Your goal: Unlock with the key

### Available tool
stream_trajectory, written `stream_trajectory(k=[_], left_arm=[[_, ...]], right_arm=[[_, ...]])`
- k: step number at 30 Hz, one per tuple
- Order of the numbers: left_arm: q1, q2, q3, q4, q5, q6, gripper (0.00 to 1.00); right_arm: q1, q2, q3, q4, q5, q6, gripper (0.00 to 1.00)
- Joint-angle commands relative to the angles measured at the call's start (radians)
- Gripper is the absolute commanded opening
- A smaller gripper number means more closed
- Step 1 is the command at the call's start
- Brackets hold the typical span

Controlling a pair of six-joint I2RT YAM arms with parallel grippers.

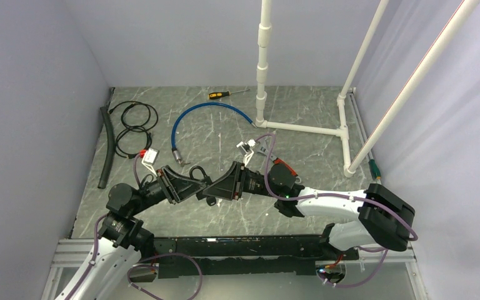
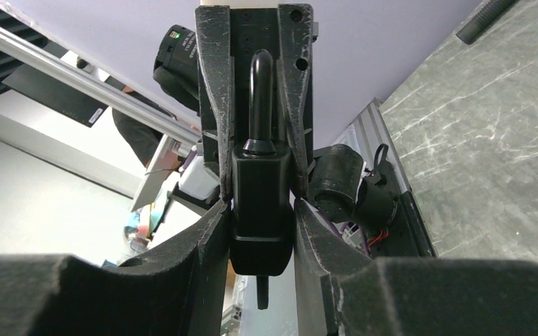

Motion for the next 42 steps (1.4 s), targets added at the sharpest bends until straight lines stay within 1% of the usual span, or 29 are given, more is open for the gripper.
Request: stream_trajectory(k=[1,3,6,9,11,12,14,16,21,26,32,35,38,40,42], left_arm=[[-0.002,-0.001,0.040,-0.054,0.006,0.049,0.14],[-0.002,-0.001,0.054,-0.094,-0.008,0.061,0.00],[-0.002,-0.006,0.069,-0.154,-0.033,0.073,0.00],[-0.002,-0.025,0.088,-0.237,-0.080,0.088,0.00],[-0.002,-0.047,0.087,-0.260,-0.110,0.091,0.00],[-0.002,-0.056,0.086,-0.264,-0.119,0.088,0.00],[-0.002,-0.070,0.082,-0.273,-0.136,0.082,0.00],[-0.002,-0.075,0.081,-0.275,-0.144,0.076,0.00],[-0.002,-0.079,0.071,-0.270,-0.163,0.056,0.00],[-0.002,-0.079,0.073,-0.285,-0.179,0.047,0.00],[-0.002,-0.089,0.071,-0.328,-0.227,0.022,0.00],[-0.002,-0.090,0.058,-0.311,-0.229,0.008,0.00],[-0.002,-0.066,0.043,-0.257,-0.201,-0.002,0.00],[-0.002,-0.045,0.040,-0.242,-0.190,-0.006,0.00],[-0.002,-0.027,0.037,-0.228,-0.183,-0.014,0.00]], right_arm=[[-0.008,-0.022,0.069,0.128,0.008,0.003,0.00],[-0.009,-0.026,0.071,0.113,0.005,0.002,0.00],[-0.016,-0.038,0.073,0.066,0.003,-0.012,0.00],[-0.025,-0.075,0.082,-0.042,0.021,-0.053,0.00],[-0.027,-0.105,0.092,-0.132,0.040,-0.094,0.16],[-0.028,-0.120,0.096,-0.171,0.050,-0.115,0.28],[-0.028,-0.143,0.098,-0.217,0.065,-0.139,0.44],[-0.028,-0.164,0.094,-0.248,0.077,-0.154,0.52],[-0.028,-0.184,0.065,-0.272,0.083,-0.165,0.62],[-0.028,-0.226,0.024,-0.306,0.099,-0.199,0.66],[-0.028,-0.331,-0.047,-0.368,0.174,-0.227,0.66],[-0.028,-0.372,-0.077,-0.391,0.195,-0.228,0.66],[-0.028,-0.373,-0.095,-0.408,0.204,-0.184,0.65],[-0.028,-0.353,-0.078,-0.455,0.195,-0.149,0.64],[-0.028,-0.324,-0.056,-0.489,0.179,-0.153,0.62]])
